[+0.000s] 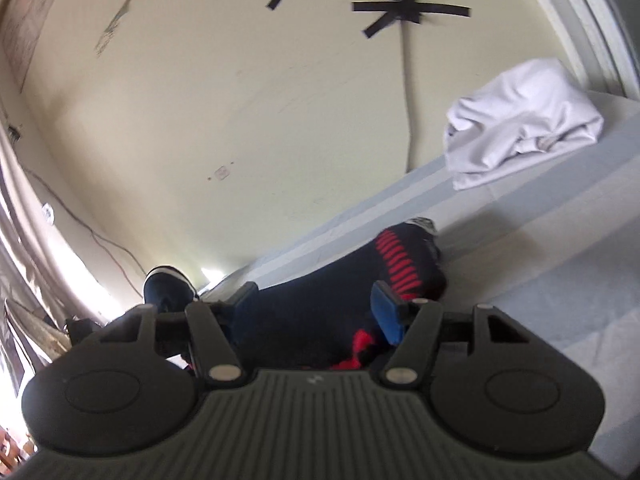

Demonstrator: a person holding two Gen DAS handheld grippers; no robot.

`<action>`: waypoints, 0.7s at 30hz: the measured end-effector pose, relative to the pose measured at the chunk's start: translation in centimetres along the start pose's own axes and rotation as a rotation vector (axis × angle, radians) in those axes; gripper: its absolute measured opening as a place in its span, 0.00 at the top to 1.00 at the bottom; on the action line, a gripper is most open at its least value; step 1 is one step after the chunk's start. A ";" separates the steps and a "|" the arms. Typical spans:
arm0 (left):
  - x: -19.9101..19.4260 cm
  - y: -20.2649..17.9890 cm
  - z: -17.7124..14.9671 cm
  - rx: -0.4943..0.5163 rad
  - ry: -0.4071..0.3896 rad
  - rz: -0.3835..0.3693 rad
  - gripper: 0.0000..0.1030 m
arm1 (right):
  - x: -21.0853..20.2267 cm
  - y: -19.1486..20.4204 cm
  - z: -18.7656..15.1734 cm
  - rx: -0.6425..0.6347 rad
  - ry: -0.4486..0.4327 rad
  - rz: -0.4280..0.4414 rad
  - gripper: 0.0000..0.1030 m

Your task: Fold small clothes

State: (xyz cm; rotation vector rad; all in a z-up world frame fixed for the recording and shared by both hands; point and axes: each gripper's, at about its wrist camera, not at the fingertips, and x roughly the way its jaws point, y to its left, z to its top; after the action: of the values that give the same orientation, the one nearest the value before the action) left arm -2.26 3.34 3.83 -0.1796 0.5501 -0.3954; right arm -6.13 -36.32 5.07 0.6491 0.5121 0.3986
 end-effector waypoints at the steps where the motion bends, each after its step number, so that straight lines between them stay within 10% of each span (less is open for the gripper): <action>1: -0.3 0.0 0.1 -0.009 -0.009 -0.047 0.00 | -0.3 -0.6 0.0 0.015 0.004 -0.021 0.36; 11: 0.9 -2.2 -0.7 0.092 0.055 -0.044 0.00 | 2.3 -3.0 -1.4 0.032 0.104 -0.177 0.34; 21: 2.2 -1.6 -0.7 0.062 0.129 0.011 0.00 | 3.2 -2.9 -1.5 0.041 0.114 -0.154 0.31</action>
State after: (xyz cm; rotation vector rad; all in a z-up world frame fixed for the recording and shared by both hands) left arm -1.43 0.94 2.66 -0.0917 0.6647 -0.4152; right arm -3.83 -36.13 1.09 0.6240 0.6759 0.2810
